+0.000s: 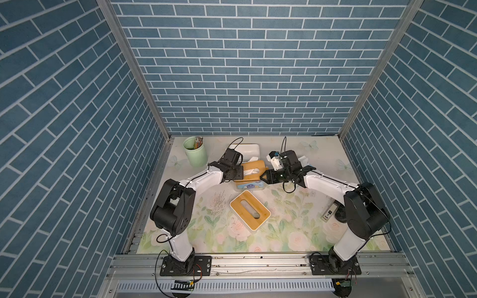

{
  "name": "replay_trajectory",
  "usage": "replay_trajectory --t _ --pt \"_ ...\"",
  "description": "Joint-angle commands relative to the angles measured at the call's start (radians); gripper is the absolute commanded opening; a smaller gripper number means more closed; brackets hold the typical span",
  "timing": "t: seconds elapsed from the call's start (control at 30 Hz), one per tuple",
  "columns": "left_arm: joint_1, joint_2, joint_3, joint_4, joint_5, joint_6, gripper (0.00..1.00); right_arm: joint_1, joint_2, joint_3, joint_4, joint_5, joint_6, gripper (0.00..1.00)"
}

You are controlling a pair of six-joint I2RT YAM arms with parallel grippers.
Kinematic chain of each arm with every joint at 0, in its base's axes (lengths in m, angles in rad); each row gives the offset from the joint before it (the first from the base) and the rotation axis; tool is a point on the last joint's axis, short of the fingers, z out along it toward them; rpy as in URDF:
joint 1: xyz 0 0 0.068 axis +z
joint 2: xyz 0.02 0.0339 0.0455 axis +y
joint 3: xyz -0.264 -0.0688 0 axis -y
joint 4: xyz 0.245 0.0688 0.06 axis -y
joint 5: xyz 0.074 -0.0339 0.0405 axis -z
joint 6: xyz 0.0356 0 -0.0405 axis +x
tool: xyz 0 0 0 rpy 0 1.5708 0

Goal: Put the tissue paper into the tissue box
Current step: Close the box lid on the tissue box.

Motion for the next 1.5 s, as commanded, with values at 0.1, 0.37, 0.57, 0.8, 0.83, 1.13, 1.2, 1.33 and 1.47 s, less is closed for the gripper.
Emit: replay_trajectory --t 0.1,0.37,0.57,0.8,0.83,1.13,1.2,1.33,1.47 --pt "-0.011 0.043 0.027 -0.037 0.003 0.032 0.64 0.044 -0.016 0.07 -0.069 -0.005 -0.132 0.57" --pt "-0.01 0.035 0.041 -0.026 0.053 0.016 0.65 0.042 -0.009 0.076 -0.054 -0.007 -0.178 0.59" --pt "-0.01 0.032 0.055 -0.036 0.065 0.014 0.67 0.045 -0.032 0.026 0.024 -0.121 -0.21 0.58" --pt "-0.011 0.04 0.07 -0.058 0.054 0.024 0.67 0.057 -0.044 0.005 0.043 -0.179 -0.246 0.57" --pt "-0.011 0.044 0.07 -0.066 0.042 0.027 0.67 0.057 -0.052 0.0 0.045 -0.173 -0.246 0.57" --pt "-0.009 0.067 0.069 -0.117 -0.013 0.064 0.67 -0.03 -0.108 -0.038 0.06 -0.052 -0.117 0.68" --pt "-0.011 0.065 0.066 -0.118 -0.016 0.067 0.67 -0.061 -0.113 -0.046 0.081 -0.053 -0.079 0.71" --pt "-0.01 0.06 0.067 -0.116 -0.012 0.067 0.67 -0.069 -0.077 -0.009 0.088 -0.009 -0.058 0.74" --pt "-0.011 0.057 0.068 -0.115 -0.01 0.067 0.68 -0.07 -0.02 0.044 0.106 0.023 -0.06 0.74"
